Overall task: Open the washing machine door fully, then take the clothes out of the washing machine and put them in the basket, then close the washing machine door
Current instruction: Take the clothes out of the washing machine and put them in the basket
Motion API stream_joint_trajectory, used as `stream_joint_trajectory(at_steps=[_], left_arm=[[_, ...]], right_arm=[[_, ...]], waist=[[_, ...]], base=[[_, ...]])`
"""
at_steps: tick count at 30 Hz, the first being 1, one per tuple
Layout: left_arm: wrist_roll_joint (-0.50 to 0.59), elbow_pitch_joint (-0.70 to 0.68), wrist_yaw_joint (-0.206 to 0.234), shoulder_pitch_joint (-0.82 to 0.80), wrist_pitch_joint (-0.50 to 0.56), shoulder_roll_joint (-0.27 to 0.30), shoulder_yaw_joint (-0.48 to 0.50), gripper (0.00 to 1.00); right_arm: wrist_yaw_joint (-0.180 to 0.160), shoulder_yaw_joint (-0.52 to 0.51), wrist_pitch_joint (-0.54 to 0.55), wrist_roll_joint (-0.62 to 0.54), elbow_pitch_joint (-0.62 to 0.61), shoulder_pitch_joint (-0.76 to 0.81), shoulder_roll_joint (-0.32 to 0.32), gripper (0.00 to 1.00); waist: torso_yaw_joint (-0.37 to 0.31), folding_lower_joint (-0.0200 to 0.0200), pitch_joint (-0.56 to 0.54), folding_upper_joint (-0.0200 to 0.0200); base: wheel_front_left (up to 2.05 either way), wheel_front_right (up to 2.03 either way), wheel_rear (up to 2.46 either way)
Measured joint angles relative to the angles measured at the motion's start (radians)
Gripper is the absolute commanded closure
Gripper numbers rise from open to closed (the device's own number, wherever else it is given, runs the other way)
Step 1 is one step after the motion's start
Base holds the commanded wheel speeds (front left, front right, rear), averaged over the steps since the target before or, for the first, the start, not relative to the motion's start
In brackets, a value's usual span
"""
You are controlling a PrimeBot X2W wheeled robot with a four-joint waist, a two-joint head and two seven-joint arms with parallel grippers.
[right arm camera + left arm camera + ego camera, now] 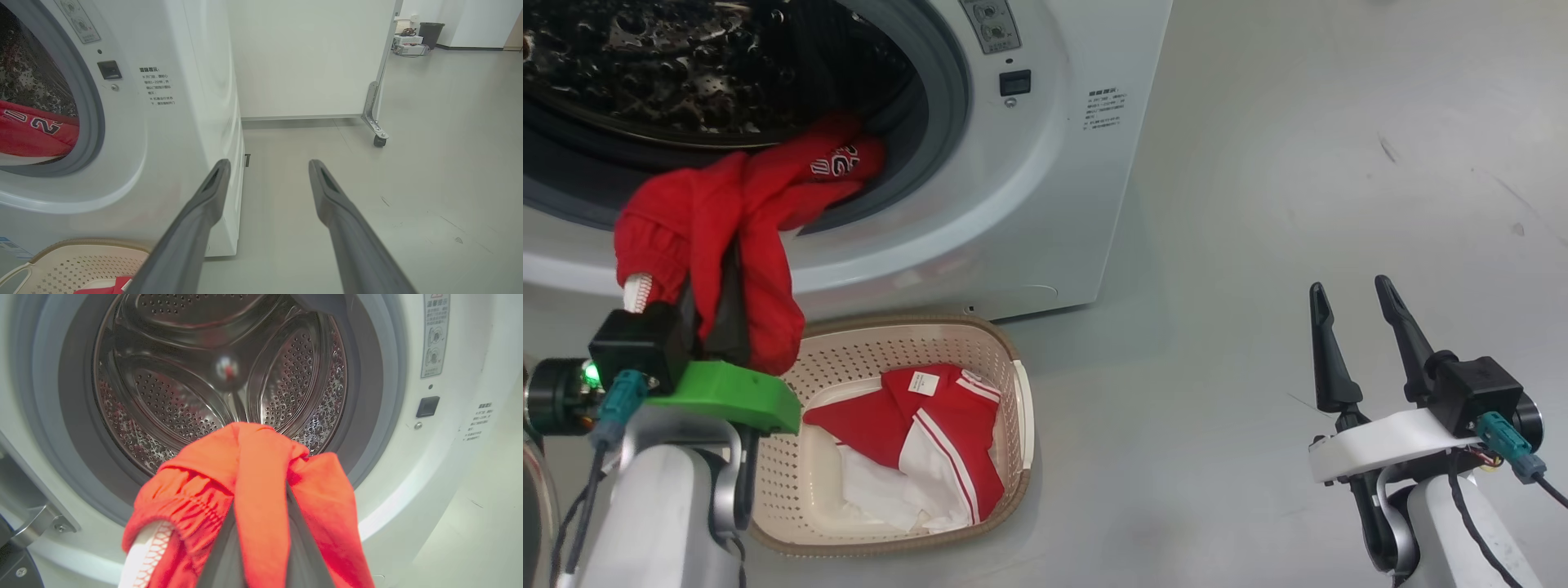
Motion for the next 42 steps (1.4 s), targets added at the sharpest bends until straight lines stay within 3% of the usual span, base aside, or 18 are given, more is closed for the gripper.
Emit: stream_joint_trajectory(at_steps=[5, 19, 32, 42], left_arm=[[0.000, -0.045, 0.004, 0.061, -0.016, -0.030, -0.021, 1.00], [0.016, -0.156, 0.021, 0.186, -0.020, -0.041, -0.057, 1.00], [-0.010, -0.137, 0.021, 0.264, 0.036, -0.044, -0.081, 1.00], [-0.044, -0.025, 0.011, 0.267, 0.084, -0.056, -0.116, 1.00]], right_arm=[[0.000, 0.003, 0.000, -0.003, -0.001, 0.025, 0.000, 0.00], [0.002, 0.033, 0.000, -0.016, 0.002, 0.075, -0.003, 0.00], [0.003, 0.049, 0.009, -0.016, -0.013, 0.092, -0.002, 0.00], [0.011, 0.063, 0.020, -0.018, -0.060, 0.090, -0.001, 0.00]], waist=[[0.024, 0.0000, -0.035, 0.0000], [0.084, 0.0000, -0.118, 0.0000], [0.077, 0.0000, -0.134, 0.0000], [0.055, 0.0000, -0.078, 0.0000]], base=[[0.00, 0.00, 0.00], [0.00, 0.00, 0.00], [0.00, 0.00, 0.00], [0.00, 0.00, 0.00]])
